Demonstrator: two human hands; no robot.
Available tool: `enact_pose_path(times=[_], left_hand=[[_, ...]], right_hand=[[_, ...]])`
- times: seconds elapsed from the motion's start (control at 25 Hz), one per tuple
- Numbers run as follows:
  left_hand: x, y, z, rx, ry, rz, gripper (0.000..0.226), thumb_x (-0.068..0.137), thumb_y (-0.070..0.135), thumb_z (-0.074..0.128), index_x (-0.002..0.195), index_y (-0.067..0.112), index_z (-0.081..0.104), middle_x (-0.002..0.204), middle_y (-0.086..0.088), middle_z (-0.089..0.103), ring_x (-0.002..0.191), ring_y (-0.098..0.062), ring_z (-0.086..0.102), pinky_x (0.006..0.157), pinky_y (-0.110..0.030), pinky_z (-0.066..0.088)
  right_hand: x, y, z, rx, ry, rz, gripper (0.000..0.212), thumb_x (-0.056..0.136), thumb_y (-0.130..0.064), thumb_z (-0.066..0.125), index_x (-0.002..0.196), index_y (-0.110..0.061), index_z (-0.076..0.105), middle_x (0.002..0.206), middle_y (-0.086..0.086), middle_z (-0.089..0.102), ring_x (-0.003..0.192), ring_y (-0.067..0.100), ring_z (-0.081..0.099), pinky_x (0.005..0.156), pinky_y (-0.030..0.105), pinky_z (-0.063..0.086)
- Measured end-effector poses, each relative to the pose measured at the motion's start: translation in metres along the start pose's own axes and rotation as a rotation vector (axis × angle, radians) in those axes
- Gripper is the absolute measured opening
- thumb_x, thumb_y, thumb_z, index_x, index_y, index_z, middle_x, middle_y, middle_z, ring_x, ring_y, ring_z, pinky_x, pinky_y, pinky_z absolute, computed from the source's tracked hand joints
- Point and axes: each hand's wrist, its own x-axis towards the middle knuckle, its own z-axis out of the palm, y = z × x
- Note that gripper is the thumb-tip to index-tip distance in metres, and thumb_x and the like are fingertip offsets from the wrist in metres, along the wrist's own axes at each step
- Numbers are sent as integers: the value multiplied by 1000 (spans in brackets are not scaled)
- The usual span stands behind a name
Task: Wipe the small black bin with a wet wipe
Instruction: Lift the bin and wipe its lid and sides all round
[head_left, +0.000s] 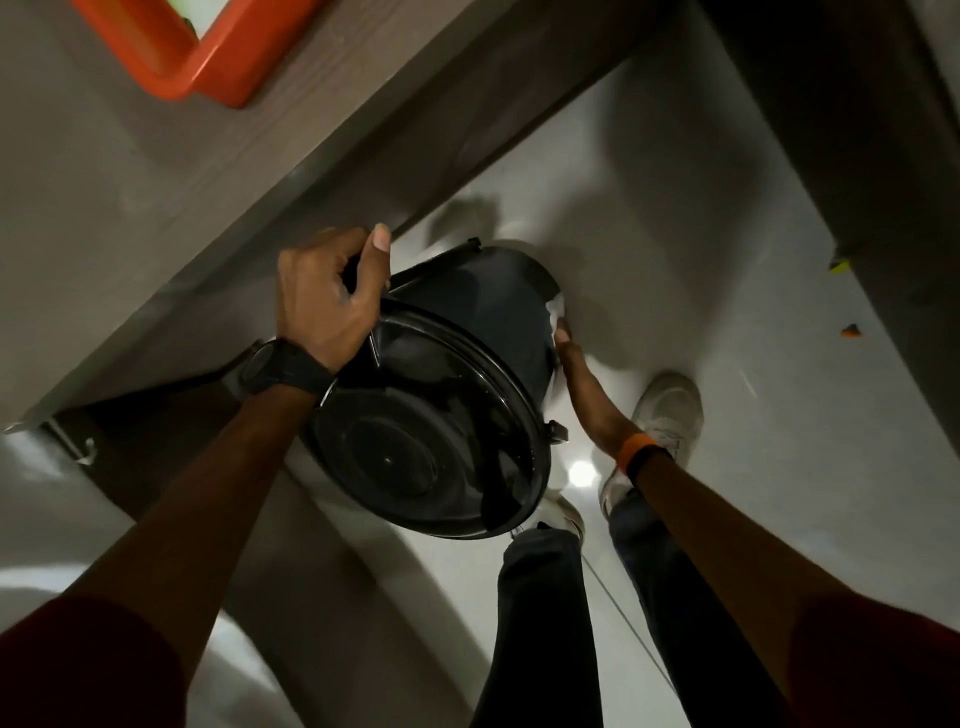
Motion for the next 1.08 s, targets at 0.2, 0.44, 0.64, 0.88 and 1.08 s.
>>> enact_pose_path(times=[0.2,0.44,0.64,0.88,1.08], left_hand=[[3,15,-4,254,84,47,43,105,28,39,78,7,64,82,-14,66,86,-30,59,80,-34,35],[-37,74,48,430,-308,510,38,96,42,49,110,14,70,110,-9,69,112,-28,62,116,-49,34],[-30,78,50,470,-301,504,33,94,45,50,96,17,66,99,-7,64,99,-26,59,107,-46,34],[-46,70,26,464,-329,484,62,99,65,21,87,20,63,96,-3,60,98,-25,52,100,-48,32],[-40,63,16,314,-221,338,58,98,62,28,83,17,62,97,-7,60,98,-27,53,100,-46,30]], right_hand=[[-50,-2,23,10,-66,-82,72,88,-84,22,155,-59,14,165,-38,11,125,-40,26,94,-2,35],[-24,-27,24,65,28,-86,78,83,-79,30,152,-44,40,167,-5,35,154,17,33,118,43,41],[-12,-7,9,12,7,-95,85,84,-83,32,154,-35,39,162,-7,40,153,21,32,107,29,51],[-11,0,6,-243,43,-218,59,99,-62,20,155,-59,0,173,-16,1,159,1,1,133,44,0],[-6,-11,-20,-768,273,-209,62,111,-42,21,163,-25,-9,173,-1,-16,161,16,-14,131,51,-2]])
